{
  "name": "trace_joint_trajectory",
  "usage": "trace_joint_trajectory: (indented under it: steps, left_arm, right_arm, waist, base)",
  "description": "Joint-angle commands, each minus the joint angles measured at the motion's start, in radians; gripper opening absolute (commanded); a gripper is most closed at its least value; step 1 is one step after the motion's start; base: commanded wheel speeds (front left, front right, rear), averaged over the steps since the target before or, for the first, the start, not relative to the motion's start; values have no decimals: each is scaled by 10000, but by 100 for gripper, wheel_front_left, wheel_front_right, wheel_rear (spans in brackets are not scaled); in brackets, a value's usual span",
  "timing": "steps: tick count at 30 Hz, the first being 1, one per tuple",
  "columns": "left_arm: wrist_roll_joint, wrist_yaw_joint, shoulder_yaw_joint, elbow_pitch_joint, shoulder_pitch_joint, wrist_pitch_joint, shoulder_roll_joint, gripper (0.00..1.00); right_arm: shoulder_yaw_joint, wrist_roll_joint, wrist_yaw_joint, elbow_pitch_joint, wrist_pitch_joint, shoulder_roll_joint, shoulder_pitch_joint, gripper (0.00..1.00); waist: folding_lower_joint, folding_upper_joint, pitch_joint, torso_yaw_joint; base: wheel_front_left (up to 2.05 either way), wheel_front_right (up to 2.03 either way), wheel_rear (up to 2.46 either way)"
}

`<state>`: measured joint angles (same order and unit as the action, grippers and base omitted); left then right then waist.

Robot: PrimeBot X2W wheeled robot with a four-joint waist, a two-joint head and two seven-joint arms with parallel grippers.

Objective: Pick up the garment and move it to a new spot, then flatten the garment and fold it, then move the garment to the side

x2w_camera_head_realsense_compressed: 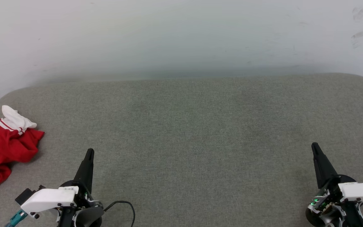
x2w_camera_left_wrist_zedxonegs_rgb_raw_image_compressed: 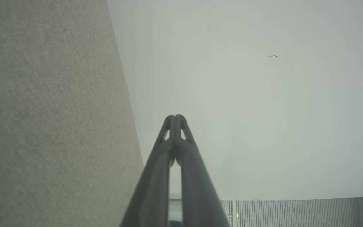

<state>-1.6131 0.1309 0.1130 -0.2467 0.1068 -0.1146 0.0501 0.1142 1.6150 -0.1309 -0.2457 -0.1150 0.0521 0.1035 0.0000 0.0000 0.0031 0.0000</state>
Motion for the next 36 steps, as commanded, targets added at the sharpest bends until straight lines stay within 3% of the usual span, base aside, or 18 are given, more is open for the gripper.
trace_joint_trajectory:
  steps: [1, 33, 34, 36]
  left_arm:
    - [3, 21, 24, 14, 60, -16, 2, 0]
    - [3, 21, 21, 14, 60, -16, 2, 0]
    - [0, 0, 4, 0, 0, 0, 0, 100]
    - [2, -2, -24, -121, -69, 10, -13, 100]
  right_arm:
    - [-10, -42, 3, -1, -6, -36, 119, 0]
    - [-9, -43, 3, -1, -6, -36, 119, 0]
    - [-2, 0, 0, 0, 0, 0, 0, 100]
    - [-9, 1, 0, -123, 5, -2, -88, 100]
  waist:
    - [0, 0, 0, 0]
    - [0, 0, 0, 0]
    - [0, 0, 0, 0]
    - [0, 0, 0, 0]
  base:
    - [0, 0, 0]
    - [0, 0, 0]
    - [0, 0, 0]
    - [0, 0, 0]
